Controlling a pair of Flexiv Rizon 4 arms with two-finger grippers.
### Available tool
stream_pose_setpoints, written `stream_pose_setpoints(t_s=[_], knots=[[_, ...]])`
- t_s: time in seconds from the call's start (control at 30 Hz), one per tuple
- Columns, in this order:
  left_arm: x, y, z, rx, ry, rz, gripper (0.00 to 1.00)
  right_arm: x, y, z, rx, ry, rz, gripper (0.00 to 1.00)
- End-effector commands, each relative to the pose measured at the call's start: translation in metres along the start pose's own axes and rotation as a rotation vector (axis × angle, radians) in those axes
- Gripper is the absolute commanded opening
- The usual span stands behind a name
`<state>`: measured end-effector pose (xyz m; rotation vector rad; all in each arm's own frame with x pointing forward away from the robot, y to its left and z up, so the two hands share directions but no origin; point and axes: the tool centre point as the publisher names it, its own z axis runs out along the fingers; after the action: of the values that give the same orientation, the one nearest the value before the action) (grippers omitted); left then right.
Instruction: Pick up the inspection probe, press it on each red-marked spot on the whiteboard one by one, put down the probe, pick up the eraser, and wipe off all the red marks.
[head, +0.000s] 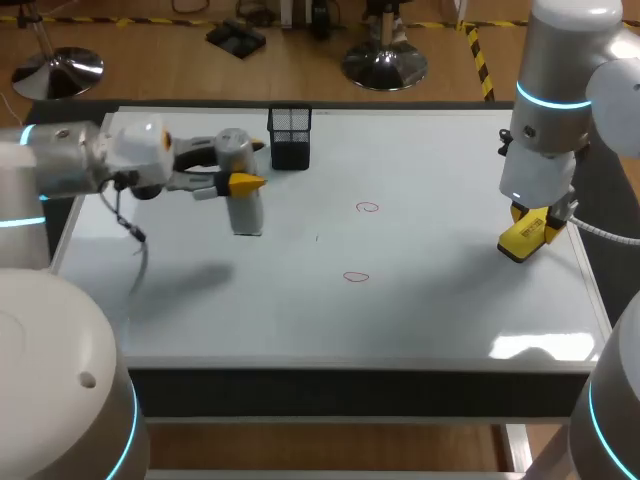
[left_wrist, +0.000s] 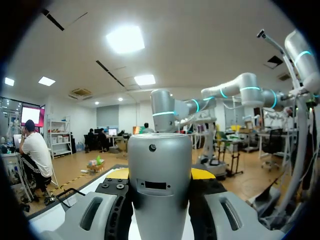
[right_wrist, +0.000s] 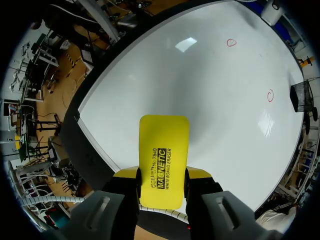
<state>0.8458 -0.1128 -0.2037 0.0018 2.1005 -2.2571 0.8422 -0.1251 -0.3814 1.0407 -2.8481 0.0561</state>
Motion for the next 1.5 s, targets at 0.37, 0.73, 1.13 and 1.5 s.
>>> stream_pose_setpoints(t_s=[0.37,0.73,1.13,1.5], knots=[[-0.029,0.020,0.114,-0.016,0.137,-0.035,0.00,0.000,0.000,-0.001,0.002,0.002,-0.002,0.00],[-0.044,0.037,0.167,-0.012,0.176,-0.053,0.00,0.000,0.000,-0.001,0.002,0.002,-0.002,0.00],[-0.070,0.055,0.193,0.000,0.169,-0.034,0.00,0.000,0.000,-0.001,0.002,0.002,-0.002,0.00],[-0.097,0.073,0.195,-0.007,0.130,-0.049,0.00,0.000,0.000,-0.001,0.002,0.002,-0.002,0.00]])
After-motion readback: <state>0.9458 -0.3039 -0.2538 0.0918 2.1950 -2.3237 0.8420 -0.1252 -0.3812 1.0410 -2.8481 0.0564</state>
